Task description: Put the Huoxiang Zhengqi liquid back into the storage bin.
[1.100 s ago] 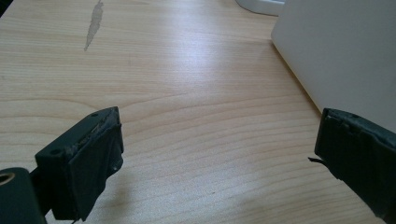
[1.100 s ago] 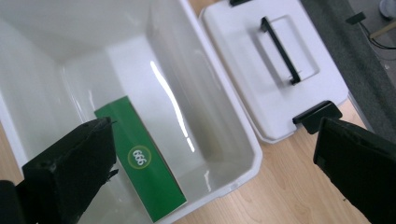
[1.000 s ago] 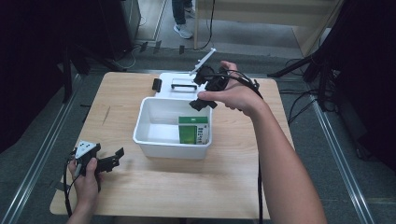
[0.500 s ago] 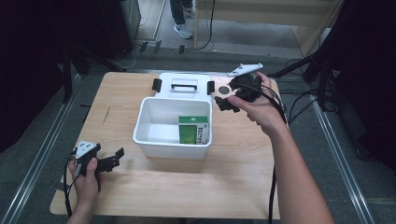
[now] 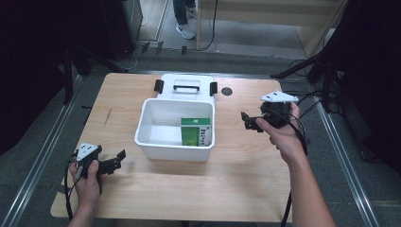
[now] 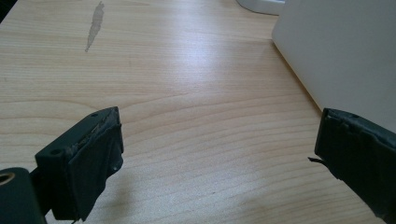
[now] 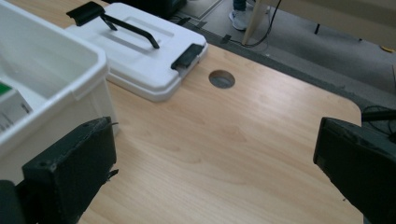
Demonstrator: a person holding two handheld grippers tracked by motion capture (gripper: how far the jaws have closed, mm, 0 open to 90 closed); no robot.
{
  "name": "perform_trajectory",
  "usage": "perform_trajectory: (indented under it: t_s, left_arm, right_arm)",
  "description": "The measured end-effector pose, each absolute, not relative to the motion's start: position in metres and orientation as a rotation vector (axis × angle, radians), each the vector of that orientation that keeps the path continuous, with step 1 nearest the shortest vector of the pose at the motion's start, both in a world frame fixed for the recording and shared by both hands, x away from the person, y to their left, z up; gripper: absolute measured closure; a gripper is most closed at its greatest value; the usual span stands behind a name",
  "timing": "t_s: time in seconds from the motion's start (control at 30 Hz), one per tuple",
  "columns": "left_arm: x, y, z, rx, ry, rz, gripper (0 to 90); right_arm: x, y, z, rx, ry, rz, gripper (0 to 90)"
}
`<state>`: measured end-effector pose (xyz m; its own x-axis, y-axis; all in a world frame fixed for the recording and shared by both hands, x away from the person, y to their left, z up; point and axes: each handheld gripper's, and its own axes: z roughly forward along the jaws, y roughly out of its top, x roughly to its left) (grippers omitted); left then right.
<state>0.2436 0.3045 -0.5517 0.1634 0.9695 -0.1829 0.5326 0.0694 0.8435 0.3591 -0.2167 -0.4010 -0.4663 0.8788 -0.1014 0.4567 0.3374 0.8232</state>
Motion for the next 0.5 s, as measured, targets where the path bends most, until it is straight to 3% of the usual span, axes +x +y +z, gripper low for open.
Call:
perform_trajectory:
  t_s: [0.5]
  left_arm:
    - [0.243,0.304,-0.552,1.583,1.484,0.647,2.1]
  right_arm:
    - [0.305,-0.284,-0.472,1.33,1.883,1.011,0.0]
